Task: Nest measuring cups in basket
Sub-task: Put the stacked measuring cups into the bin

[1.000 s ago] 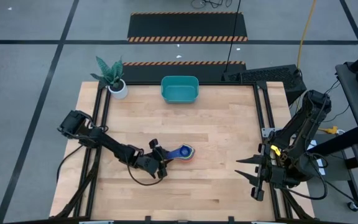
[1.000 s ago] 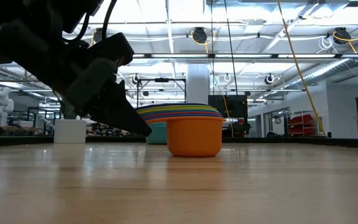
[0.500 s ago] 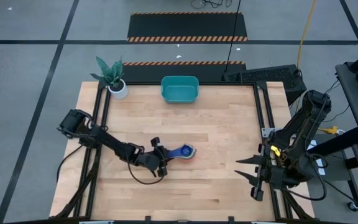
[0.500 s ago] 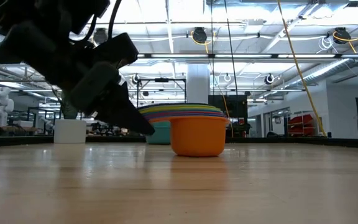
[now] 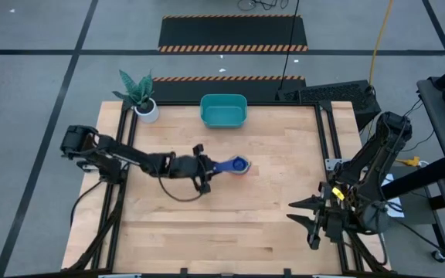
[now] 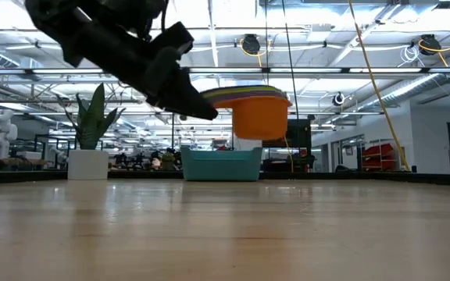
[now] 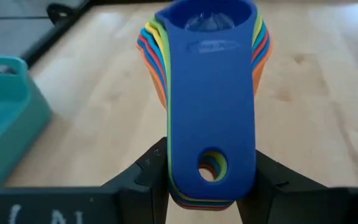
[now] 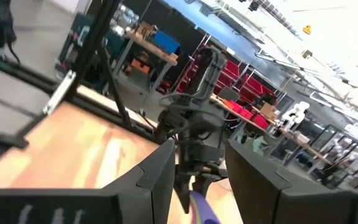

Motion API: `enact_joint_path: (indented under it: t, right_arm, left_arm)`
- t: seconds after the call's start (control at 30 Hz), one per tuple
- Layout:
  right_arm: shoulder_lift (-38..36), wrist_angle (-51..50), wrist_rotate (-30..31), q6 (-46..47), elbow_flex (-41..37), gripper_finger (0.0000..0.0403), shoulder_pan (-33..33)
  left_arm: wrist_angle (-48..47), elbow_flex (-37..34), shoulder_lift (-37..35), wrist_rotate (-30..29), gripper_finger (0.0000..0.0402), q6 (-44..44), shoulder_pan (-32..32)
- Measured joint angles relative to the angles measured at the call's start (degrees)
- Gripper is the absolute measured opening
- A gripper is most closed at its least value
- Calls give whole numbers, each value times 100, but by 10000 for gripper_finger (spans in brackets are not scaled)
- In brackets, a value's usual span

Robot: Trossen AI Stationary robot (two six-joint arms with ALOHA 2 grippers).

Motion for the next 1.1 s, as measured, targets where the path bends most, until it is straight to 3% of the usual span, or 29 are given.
enact_joint_path:
  t: [0.27, 0.63, 0.83, 1.1]
  right_arm:
    - [0, -260, 0, 19, -37, 137, -284]
    - [0, 23, 5, 13, -678, 137, -852]
    - [0, 68, 3, 15, -1048, 137, -1334]
    - [0, 716, 5, -618, -1535, 137, -2135]
  left_arm:
    - [1, 1, -76, 678, 133, 490, 897]
    - [329, 66, -76, 1783, 133, 1346, 2378]
    - [150, 499, -76, 2333, 133, 1740, 3198]
    - [-952, 1396, -71, 2436, 133, 2371, 3957]
